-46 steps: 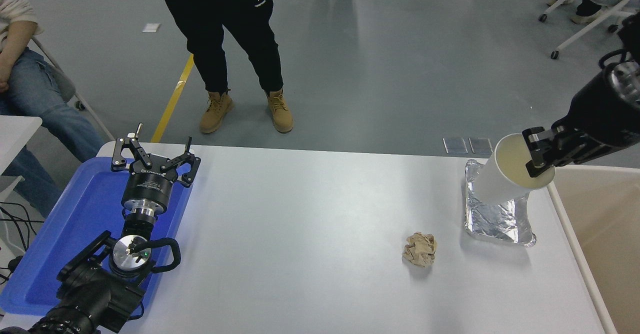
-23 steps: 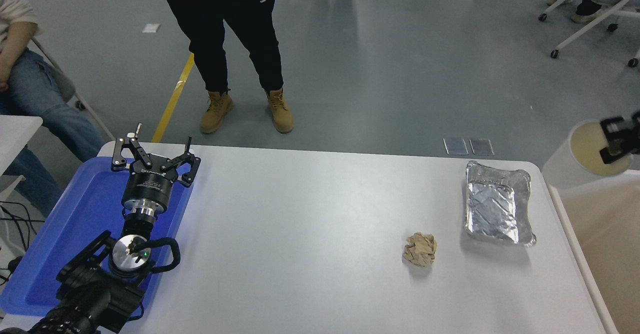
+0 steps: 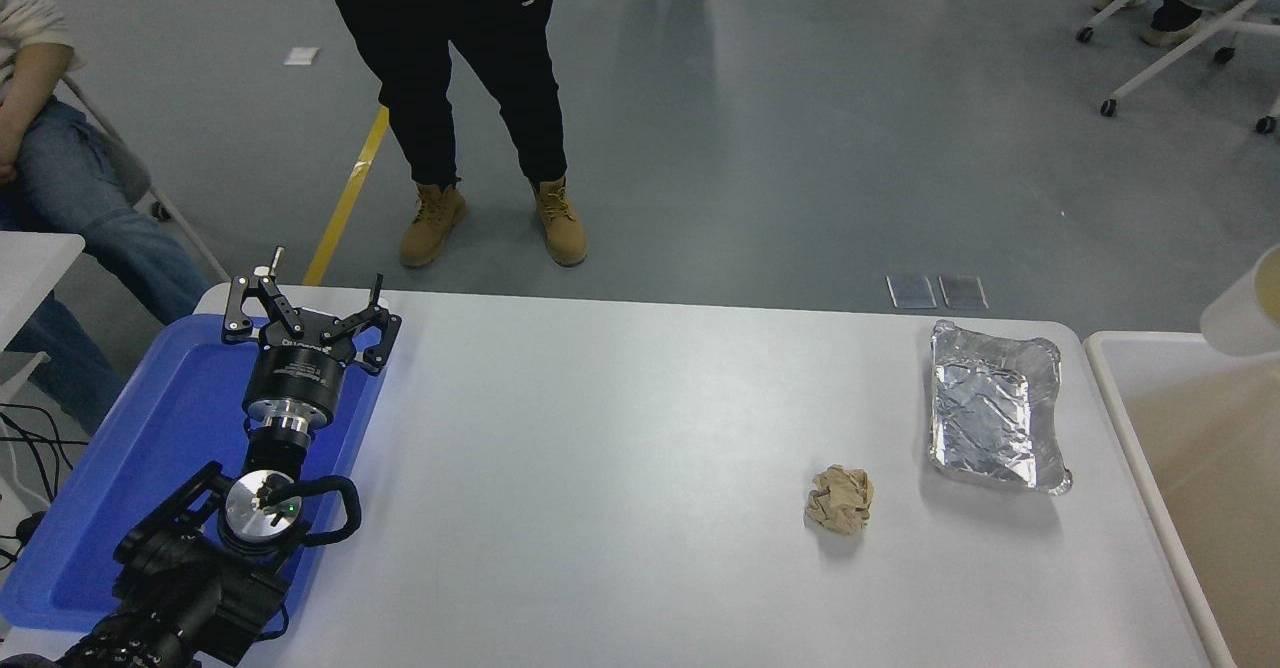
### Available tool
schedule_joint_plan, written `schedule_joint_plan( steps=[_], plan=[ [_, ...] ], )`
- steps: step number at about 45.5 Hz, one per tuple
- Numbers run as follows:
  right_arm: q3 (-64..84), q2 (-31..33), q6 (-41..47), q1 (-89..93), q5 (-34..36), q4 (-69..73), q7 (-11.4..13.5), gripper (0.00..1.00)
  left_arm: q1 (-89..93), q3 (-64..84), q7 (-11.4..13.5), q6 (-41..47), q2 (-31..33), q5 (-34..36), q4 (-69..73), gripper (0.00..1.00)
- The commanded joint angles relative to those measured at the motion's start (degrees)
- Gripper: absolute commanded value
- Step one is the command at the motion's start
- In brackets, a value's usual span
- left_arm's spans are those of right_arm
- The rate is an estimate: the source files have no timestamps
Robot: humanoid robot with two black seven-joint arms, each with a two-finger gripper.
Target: Pick up paper cup place in dustbin
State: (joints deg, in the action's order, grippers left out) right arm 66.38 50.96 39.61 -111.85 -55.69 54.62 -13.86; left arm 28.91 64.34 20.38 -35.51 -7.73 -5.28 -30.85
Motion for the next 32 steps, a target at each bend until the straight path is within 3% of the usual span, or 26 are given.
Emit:
schedule_joint_plan(
  steps=[1,13,22,32],
  plan=[
    [-2.8,0.5,-4.5,11.5,-2.4,-8.2,-2.0,0.0,0.0,0.0,0.0,0.0,0.0,0.0,0.0,1.0],
    [-3.0,-1.9,-13.3,24.7,-2.4,-16.6,-2.8,0.0,0.0,0.0,0.0,0.0,0.0,0.0,0.0,1.0],
    [-3.1,-6.0,-19.9,37.7,-1.4,-25.3,-5.6,0.0,0.0,0.0,0.0,0.0,0.0,0.0,0.0,1.0],
    [-3.3,-9.2,-24.4,48.2,2.9,-31.4,-5.8,0.0,0.0,0.0,0.0,0.0,0.0,0.0,0.0,1.0]
  ],
)
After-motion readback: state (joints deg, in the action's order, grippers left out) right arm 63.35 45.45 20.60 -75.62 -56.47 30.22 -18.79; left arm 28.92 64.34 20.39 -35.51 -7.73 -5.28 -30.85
